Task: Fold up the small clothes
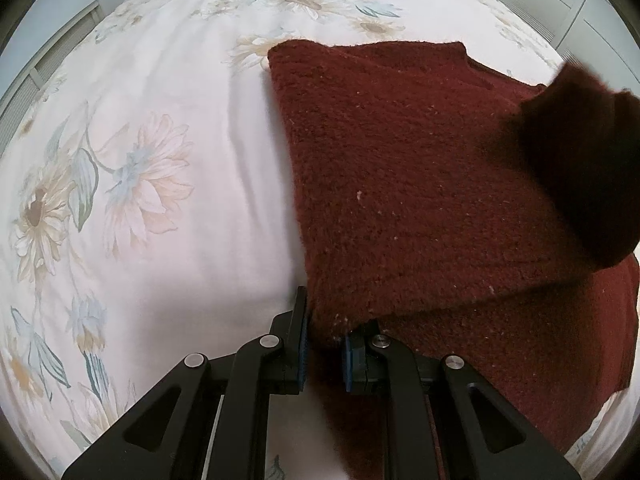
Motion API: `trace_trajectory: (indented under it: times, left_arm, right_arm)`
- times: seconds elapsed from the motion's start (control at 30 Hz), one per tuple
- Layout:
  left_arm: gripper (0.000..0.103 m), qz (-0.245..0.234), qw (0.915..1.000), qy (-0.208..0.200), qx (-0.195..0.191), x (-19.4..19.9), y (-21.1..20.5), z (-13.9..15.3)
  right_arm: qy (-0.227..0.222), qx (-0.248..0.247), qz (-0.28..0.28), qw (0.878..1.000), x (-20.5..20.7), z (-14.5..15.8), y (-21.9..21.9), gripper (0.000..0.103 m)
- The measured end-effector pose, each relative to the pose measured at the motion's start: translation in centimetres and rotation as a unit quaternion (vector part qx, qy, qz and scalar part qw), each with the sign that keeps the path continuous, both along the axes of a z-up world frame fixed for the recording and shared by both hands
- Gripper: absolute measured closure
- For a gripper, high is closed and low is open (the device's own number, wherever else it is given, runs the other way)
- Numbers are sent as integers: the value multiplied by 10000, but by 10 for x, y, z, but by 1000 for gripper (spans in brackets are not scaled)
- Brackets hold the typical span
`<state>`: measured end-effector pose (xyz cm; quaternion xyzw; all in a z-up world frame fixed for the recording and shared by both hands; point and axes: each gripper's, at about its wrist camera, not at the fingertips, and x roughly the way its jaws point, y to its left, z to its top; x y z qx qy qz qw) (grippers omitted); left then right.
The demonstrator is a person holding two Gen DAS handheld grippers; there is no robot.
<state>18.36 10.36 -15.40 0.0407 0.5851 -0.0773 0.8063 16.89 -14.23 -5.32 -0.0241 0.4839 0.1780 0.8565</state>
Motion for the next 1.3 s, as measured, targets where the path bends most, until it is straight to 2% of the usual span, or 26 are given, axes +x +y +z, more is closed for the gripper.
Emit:
trace_trajectory:
  times: [0.1,0.27,0.5,0.57,0.63,0.8,0.83,0.87,0.9,0.93,0.97,1.03,1.1,1.13,1.2,1.23,1.27,1.3]
  left_arm:
    - [92,1,10000,-57,65,0,-3,3]
    - [92,35,9985,-470,286,-8,-12,13]
    - [92,31,9978,-384,548,-12,-21,4]
    - [92,24,9973,-391,623,-12,-22,2]
    - [92,25,9967,-405,696,-12,-24,1]
    - [91,89,9963,-389,761,-12,-24,-2]
    - [91,108,9962,-381,773,-12,-24,-2]
    - [90,129,9961,-359,794,-11,-25,-2]
    - [87,153,9961,-324,806,-11,-25,-2]
    - [85,193,9961,-278,813,-15,-30,-1]
    - [80,216,9962,-239,806,-13,-29,0]
    - [67,262,9967,-187,746,-19,-29,6]
    - [26,265,9969,-212,708,-24,-28,17]
    - [21,262,9970,-257,675,-26,-28,22]
    - [18,255,9972,-339,621,-28,-29,35]
    - [17,244,9972,-376,593,-29,-31,44]
    - [11,237,9972,-416,570,-31,-34,49]
    - [7,230,9972,-474,540,-32,-36,55]
  right_arm:
    - [3,34,-404,9992,3,-1,-41,92]
    - [74,35,-928,9957,-1,-19,-93,93]
    - [823,81,-1359,9873,-10,-91,-133,93]
    - [915,132,-1400,9858,-13,-105,-135,93]
    - [845,216,-1467,9853,-15,-107,-137,92]
    - [783,161,-1488,9856,-15,-100,-139,74]
    - [787,148,-1484,9857,-15,-99,-140,65]
    - [793,121,-1492,9856,-16,-98,-142,52]
    - [787,74,-1508,9854,-18,-97,-145,45]
    - [769,27,-1525,9853,-19,-95,-148,34]
    - [747,-21,-1538,9853,-21,-92,-152,28]
    - [690,-31,-1530,9858,-26,-86,-158,24]
    - [633,-52,-1515,9864,-30,-79,-163,21]
    - [583,-82,-1496,9870,-33,-74,-165,19]
    - [491,-108,-1434,9884,-38,-64,-165,16]
    - [424,-110,-1391,9893,-40,-58,-164,11]
    - [322,-122,-1338,9904,-43,-51,-162,2]
    - [255,-132,-1297,9911,-43,-46,-157,0]
